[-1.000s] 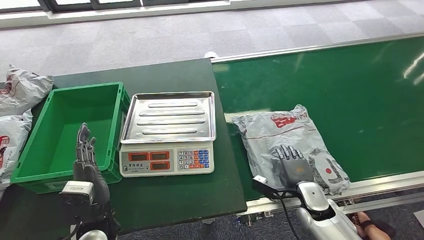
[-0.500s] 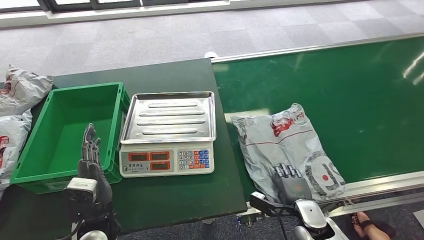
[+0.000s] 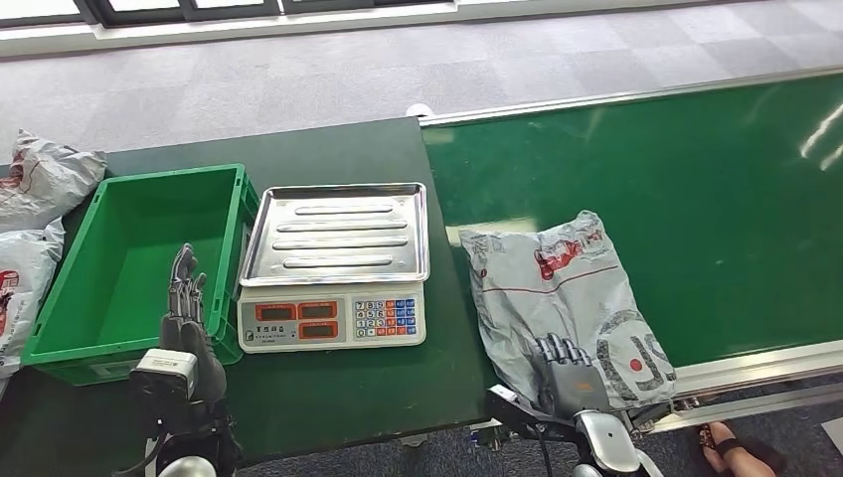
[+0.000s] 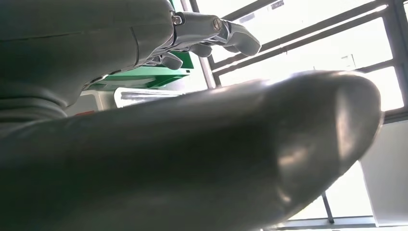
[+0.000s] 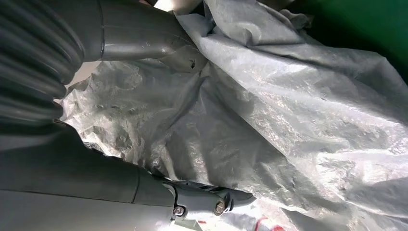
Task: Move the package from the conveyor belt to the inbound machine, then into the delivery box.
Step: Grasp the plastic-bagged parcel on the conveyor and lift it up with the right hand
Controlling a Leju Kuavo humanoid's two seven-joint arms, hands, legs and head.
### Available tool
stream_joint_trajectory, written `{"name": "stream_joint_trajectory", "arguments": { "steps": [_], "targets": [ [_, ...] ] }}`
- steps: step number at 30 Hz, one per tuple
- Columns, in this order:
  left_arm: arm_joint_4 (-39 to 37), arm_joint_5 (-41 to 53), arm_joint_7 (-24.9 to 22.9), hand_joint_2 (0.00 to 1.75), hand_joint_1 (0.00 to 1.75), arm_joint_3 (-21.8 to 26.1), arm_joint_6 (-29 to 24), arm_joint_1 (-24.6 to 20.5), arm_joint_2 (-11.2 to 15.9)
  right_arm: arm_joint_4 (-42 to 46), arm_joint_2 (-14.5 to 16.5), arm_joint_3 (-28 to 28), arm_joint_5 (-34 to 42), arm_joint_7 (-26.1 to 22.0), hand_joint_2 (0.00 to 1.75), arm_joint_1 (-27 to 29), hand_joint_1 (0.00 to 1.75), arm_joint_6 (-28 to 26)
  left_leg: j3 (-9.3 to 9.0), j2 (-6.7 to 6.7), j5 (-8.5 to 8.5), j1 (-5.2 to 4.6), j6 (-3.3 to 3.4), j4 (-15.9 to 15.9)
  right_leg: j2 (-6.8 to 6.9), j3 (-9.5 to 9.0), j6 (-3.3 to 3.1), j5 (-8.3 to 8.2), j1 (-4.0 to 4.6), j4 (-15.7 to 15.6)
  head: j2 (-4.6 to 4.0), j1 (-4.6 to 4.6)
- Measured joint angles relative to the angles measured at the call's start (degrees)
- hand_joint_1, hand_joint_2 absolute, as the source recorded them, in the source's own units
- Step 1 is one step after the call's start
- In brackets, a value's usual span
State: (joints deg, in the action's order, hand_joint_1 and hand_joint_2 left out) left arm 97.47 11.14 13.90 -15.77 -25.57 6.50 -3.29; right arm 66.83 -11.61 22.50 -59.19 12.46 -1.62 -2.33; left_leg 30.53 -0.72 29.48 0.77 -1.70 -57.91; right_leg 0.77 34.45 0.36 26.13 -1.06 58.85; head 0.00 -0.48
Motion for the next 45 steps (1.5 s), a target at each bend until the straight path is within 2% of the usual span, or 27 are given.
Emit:
{"name": "stream_joint_trajectory", "arguments": {
  "steps": [3, 8, 26, 31, 34, 37, 41, 45],
  "targets": [
    [0.02, -0.06, 0.11, 0.0, 0.0, 0.0, 0.02, 0.04, -0.12, 0.33, 0.7, 0.01, -2.35, 0.07, 1.75, 1.02, 1.75, -2.87, 0.04, 0.0, 0.0, 0.0, 0.0, 0.0, 0.0, 0.01, 0.0, 0.0, 0.0, 0.0, 0.0, 0.0],
    [0.03, -0.06, 0.32, 0.0, 0.0, 0.01, 0.08, 0.1, -0.32, 1.55, 1.68, 0.01, -4.68, -0.05, 1.75, 1.96, 1.75, -4.68, 0.06, 0.0, 0.0, -0.01, 0.0, 0.0, 0.01, 0.02, 0.0, 0.0, -0.01, 0.0, 0.0, 0.01],
    [0.02, -0.15, 0.56, 0.0, 0.0, 0.01, 0.11, 0.14, -0.78, 3.28, 3.72, 0.01, -8.0, -0.18, 1.75, 3.47, 1.75, -7.02, 0.08, 0.01, 0.0, -0.01, 0.0, 0.0, 0.01, 0.03, 0.0, 0.0, -0.02, 0.0, 0.0, 0.01],
    [0.04, -0.25, 0.97, 0.0, 0.0, 0.12, 0.09, 0.32, -0.79, 5.17, 3.36, -0.78, -15.89, 1.94, 1.75, 2.73, 1.75, -10.15, 0.13, -0.01, 0.0, -0.03, 0.0, 0.0, 0.01, 0.04, 0.01, -0.01, -0.06, 0.01, 0.0, 0.01],
    [0.06, -0.48, 1.58, 0.0, 0.0, 0.17, 0.09, 0.5, -0.92, 6.96, 2.37, -3.19, -22.76, 1.47, 1.75, -1.24, 1.75, -11.47, 0.17, -0.06, -0.04, -0.09, 0.04, -0.01, -0.01, 0.08, 0.06, -0.09, -0.13, 0.02, 0.0, 0.01],
    [0.04, -1.07, 2.35, 0.0, 0.0, 0.19, 0.09, 0.55, -1.1, 7.22, 1.15, -5.29, -27.65, -0.86, 1.75, -9.36, 1.75, -12.19, 0.2, -0.17, -0.12, -0.16, 0.12, -0.07, -0.09, 0.14, 0.12, -0.24, -0.18, 0.02, 0.0, 0.02],
    [-0.2, -2.05, 3.45, 0.0, 0.0, 0.19, -0.07, 0.54, -1.14, 5.42, 0.63, -5.55, -29.13, -3.17, 1.75, -21.73, 1.75, -12.08, 0.02, -0.25, -0.26, -0.18, 0.19, -0.16, -0.18, 0.22, 0.16, -0.38, -0.18, 0.02, 0.0, 0.01],
    [-0.45, -2.21, 3.74, 0.0, 0.0, 0.19, -0.17, 0.57, -1.15, 3.67, 0.6, -5.44, -29.1, -3.24, 1.75, -27.74, 1.75, -12.25, -0.06, 0.06, -0.43, -0.17, 0.2, -0.2, 0.11, 0.23, 0.2, -0.42, -0.16, 0.03, 0.0, 0.01]
  ]
}}
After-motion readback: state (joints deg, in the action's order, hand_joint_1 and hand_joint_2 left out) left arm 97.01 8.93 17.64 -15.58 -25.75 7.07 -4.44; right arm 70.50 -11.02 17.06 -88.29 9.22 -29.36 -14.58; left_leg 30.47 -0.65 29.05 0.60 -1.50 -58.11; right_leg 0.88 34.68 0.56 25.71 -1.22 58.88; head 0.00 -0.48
